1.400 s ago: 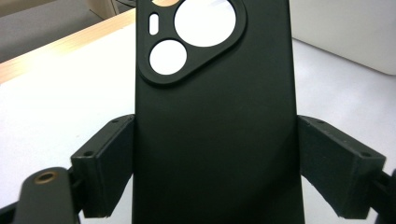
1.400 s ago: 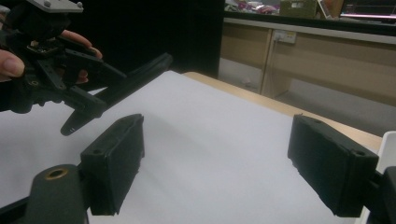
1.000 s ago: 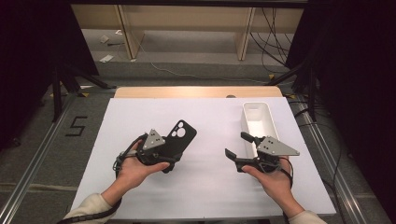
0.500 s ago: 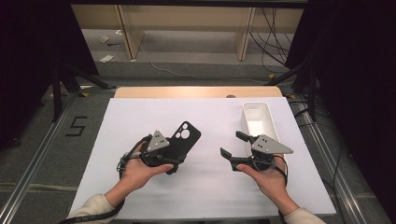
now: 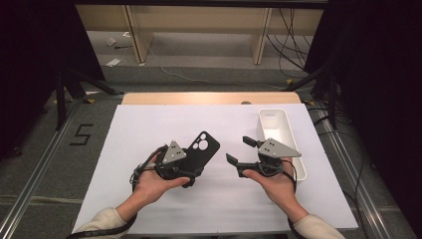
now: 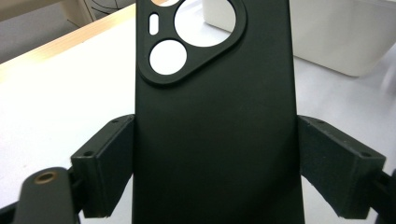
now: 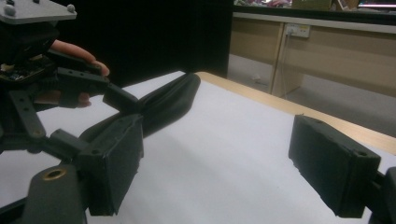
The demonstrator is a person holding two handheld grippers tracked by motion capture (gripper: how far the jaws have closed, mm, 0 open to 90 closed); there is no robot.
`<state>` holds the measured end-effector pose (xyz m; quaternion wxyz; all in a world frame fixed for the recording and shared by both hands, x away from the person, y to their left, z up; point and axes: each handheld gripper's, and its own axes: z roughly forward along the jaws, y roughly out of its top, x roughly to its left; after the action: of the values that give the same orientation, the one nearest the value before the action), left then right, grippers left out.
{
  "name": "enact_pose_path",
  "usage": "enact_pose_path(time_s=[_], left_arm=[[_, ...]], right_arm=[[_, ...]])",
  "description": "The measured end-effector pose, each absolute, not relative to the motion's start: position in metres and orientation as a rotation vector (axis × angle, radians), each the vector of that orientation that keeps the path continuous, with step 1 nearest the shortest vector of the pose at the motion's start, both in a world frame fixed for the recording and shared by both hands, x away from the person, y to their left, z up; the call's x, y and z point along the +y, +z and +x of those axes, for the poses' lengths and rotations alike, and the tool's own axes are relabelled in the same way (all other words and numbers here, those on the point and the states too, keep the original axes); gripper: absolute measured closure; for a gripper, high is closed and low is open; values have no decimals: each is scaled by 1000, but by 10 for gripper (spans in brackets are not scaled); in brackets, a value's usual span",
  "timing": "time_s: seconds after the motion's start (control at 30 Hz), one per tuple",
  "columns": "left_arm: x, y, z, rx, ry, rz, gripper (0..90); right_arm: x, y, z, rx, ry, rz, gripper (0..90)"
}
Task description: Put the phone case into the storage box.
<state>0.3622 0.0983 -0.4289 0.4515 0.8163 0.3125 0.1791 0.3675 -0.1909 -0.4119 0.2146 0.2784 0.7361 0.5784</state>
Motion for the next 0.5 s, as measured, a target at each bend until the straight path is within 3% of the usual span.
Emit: enact_pose_path(time_s=[0.5], left_arm=[[84, -432, 361, 731, 435, 2032, 154]], right_arm=[[-171, -412, 389, 2054, 1629, 793, 192]])
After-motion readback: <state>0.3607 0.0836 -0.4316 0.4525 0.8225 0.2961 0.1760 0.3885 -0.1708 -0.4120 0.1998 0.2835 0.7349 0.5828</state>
